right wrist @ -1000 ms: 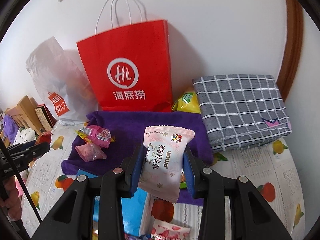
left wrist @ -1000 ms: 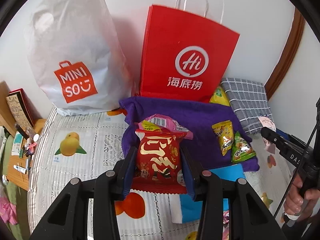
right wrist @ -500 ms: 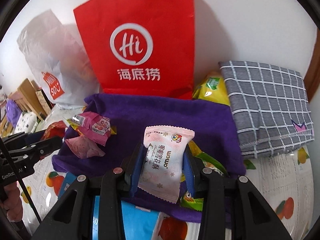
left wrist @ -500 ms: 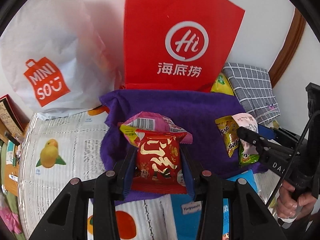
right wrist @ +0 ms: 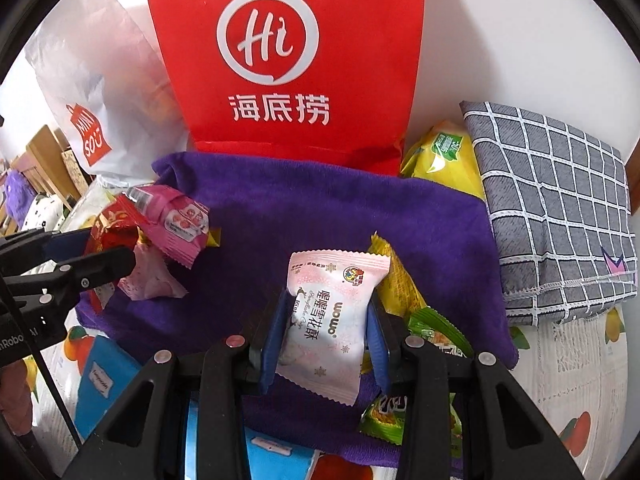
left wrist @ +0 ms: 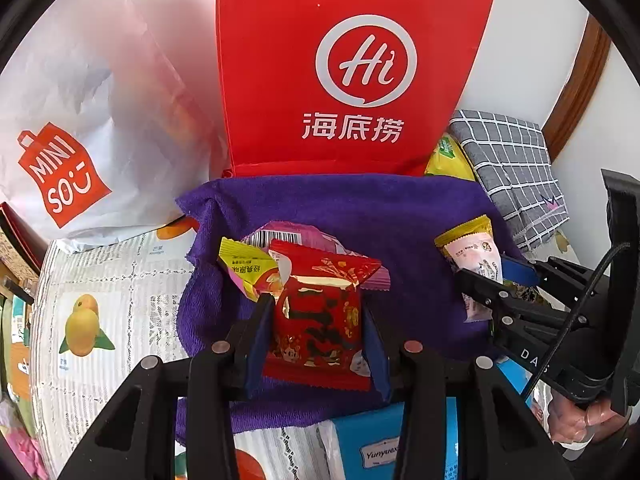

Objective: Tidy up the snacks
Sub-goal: 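Lower and release the red bag onto the towel with left tool while right tool releases pink packet there, then move both tools open back toward the snacks scattered on the bed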

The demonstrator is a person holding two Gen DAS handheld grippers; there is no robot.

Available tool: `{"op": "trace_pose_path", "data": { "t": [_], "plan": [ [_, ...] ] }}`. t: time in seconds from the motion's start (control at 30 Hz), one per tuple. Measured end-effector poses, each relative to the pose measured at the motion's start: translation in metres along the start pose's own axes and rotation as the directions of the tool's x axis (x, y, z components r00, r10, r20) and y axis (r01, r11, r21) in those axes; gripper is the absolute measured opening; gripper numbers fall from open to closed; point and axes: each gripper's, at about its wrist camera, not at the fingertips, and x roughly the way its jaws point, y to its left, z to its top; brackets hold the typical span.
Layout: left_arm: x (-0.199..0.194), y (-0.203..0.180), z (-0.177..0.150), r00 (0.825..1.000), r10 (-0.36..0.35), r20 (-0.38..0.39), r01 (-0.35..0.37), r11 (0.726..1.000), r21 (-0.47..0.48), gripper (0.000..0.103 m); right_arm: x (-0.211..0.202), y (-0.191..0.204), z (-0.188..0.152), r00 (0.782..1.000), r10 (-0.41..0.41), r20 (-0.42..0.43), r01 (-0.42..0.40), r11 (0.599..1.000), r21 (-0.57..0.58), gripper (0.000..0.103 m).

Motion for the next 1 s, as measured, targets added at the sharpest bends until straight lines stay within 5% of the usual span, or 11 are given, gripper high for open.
{"op": "trace_pose_path", "data": {
  "t": [0.37,0.6,0.67,0.73,1.0],
  "plan": [
    [0.016,0.001,0.001,0.999,-0.011,-0.031,0.011,1.000,-0.001,0.041,0.013,-0.005,0.001,1.000,0.006,-0.029,-0.006,1.000,0.003,0.039],
    [0.023,0.004,0.004,0.998,-0.045,-0.042,0.044,0.999,-0.023,0.040,0.002,-0.011,0.001,0.999,0.028,-0.033,-0.027,0.999,0.034,0.055],
    [0.026,0.004,0.005,0.994,-0.084,-0.063,0.082,0.996,-0.040,0.045,-0.013,-0.012,0.001,1.000,0.026,-0.005,-0.026,0.999,0.037,0.056],
    [0.024,0.006,0.005,0.992,-0.108,-0.071,0.104,0.993,-0.062,0.061,-0.027,-0.012,0.000,1.000,0.024,0.020,-0.025,0.999,0.043,0.058],
    [-0.009,0.005,-0.004,0.994,-0.106,-0.038,0.103,0.993,-0.065,0.064,-0.085,-0.017,-0.033,0.997,-0.007,0.075,0.002,0.998,0.068,0.060]
  ]
}}
